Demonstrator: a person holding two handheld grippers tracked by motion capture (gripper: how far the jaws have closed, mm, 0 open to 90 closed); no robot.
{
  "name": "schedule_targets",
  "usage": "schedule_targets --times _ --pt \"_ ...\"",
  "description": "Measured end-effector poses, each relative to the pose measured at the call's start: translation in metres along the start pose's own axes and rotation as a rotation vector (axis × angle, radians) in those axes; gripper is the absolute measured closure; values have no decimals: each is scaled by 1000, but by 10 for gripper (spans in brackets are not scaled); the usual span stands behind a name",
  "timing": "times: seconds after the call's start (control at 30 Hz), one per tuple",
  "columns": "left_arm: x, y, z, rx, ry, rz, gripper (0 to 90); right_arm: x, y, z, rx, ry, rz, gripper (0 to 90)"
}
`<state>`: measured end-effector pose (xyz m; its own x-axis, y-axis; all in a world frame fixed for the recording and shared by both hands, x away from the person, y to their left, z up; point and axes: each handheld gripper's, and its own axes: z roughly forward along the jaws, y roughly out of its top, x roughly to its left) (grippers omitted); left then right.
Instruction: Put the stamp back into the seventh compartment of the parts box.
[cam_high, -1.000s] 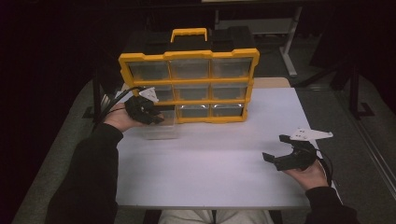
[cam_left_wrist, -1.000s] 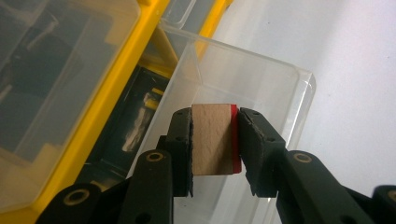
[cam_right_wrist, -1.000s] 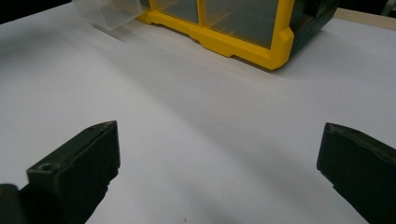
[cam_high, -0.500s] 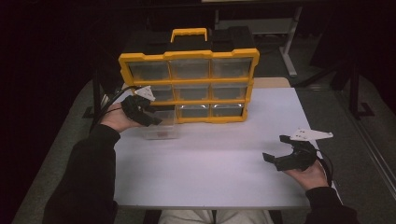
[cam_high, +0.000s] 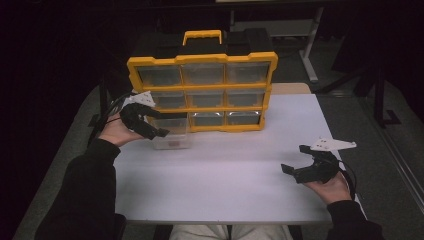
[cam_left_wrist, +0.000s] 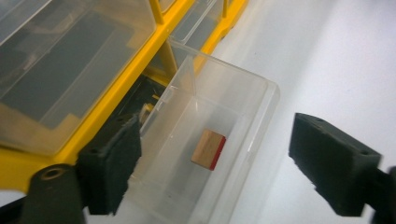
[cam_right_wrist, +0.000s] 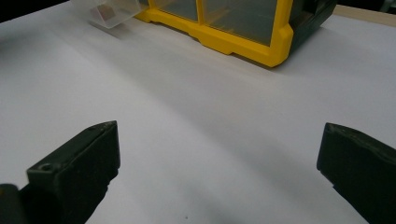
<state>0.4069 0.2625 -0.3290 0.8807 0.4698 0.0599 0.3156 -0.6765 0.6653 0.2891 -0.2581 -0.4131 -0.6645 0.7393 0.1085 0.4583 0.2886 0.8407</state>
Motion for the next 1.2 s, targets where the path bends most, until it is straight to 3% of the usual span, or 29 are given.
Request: schedule_targets --times 0.3,0.67,1.13,1.2 --pt "0 -16 -12 -49 10 -45 103 0 0 0 0 2 -2 0" --pt "-4 -30 -20 -82 48 -62 1 0 0 1 2 2 -2 0" --pt "-10 -55 -35 -183 91 -95 0 0 0 1 2 0 -2 0" --pt "-13 -58 -35 -189 100 -86 0 0 0 1 3 1 -3 0"
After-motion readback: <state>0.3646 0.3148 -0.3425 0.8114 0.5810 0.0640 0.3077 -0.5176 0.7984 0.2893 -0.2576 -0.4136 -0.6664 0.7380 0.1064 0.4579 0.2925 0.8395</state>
